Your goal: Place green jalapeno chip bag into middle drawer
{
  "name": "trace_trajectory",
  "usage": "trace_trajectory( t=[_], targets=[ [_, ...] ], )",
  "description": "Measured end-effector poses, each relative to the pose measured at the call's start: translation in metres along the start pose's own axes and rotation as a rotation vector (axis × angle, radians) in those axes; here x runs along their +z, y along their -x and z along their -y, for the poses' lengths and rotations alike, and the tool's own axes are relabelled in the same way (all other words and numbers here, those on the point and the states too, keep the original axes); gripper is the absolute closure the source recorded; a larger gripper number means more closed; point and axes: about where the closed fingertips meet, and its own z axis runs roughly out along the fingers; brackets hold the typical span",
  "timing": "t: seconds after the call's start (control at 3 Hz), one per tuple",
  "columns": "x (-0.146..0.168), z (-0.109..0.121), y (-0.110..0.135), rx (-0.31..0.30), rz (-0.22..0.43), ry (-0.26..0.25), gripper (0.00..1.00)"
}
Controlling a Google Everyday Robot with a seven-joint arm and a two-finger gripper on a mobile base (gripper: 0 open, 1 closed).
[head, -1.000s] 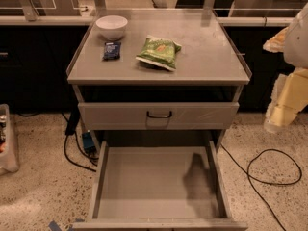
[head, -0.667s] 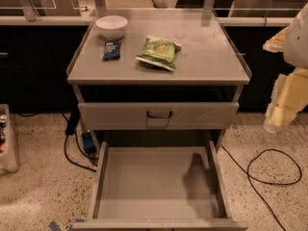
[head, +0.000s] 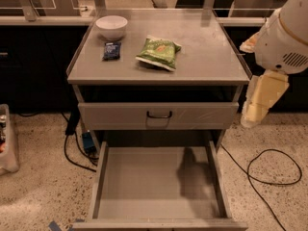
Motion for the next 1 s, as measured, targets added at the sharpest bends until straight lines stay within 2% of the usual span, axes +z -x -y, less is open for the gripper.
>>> trace_trajectory(
  t=[0.67,1.0],
  targets=[
    [0.049,0.051,0.039,-0.126,0.006,-0.044,0.0],
    [0.069,0.067,0.053,-0.172,0.016,-0.051,0.0]
  ],
)
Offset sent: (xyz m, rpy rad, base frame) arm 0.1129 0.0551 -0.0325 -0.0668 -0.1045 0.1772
